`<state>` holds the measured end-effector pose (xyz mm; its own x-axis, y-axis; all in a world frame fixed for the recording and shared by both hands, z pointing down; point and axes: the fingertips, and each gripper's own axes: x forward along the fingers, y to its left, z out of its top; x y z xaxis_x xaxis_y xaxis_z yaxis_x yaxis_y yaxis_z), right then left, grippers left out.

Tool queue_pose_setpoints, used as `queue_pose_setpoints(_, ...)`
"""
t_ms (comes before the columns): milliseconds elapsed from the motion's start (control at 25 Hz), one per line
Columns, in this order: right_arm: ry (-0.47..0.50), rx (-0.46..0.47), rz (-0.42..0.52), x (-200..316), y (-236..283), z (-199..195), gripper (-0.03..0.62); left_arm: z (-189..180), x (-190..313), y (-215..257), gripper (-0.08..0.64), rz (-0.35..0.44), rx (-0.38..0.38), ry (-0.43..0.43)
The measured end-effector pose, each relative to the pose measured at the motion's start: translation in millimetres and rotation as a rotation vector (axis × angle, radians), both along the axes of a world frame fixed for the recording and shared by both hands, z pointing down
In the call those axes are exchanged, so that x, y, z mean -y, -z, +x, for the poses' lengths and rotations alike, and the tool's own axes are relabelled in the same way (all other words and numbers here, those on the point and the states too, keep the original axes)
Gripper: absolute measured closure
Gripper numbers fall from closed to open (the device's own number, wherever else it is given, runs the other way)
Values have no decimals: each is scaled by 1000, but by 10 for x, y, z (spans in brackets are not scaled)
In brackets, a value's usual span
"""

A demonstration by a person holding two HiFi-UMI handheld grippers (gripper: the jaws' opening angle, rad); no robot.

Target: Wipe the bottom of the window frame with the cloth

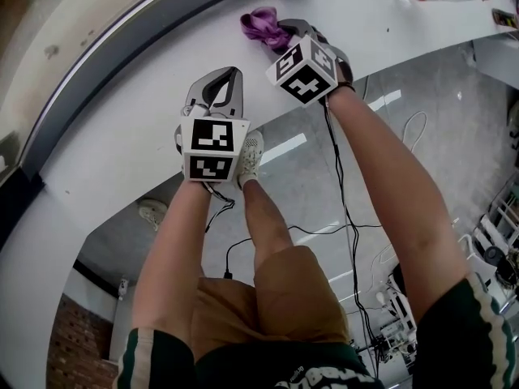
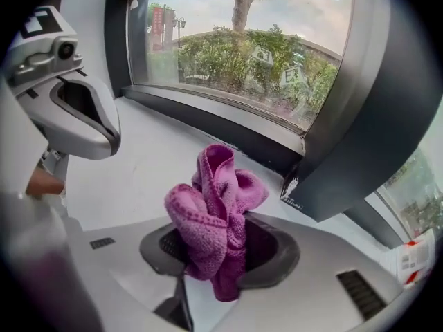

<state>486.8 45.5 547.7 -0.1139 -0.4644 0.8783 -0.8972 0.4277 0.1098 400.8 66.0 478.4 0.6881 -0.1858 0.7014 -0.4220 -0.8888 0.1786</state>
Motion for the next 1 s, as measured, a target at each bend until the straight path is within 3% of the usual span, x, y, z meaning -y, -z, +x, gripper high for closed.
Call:
queue_pose_setpoints(560,-47,-23,24,-501,27,-50,426,10,-319,-47,557,-12,-10,-46)
queue_pose_setpoints(1000,-207,21,18,-561,23,-46,428,-103,-320,-52,557,-16,-5,-30)
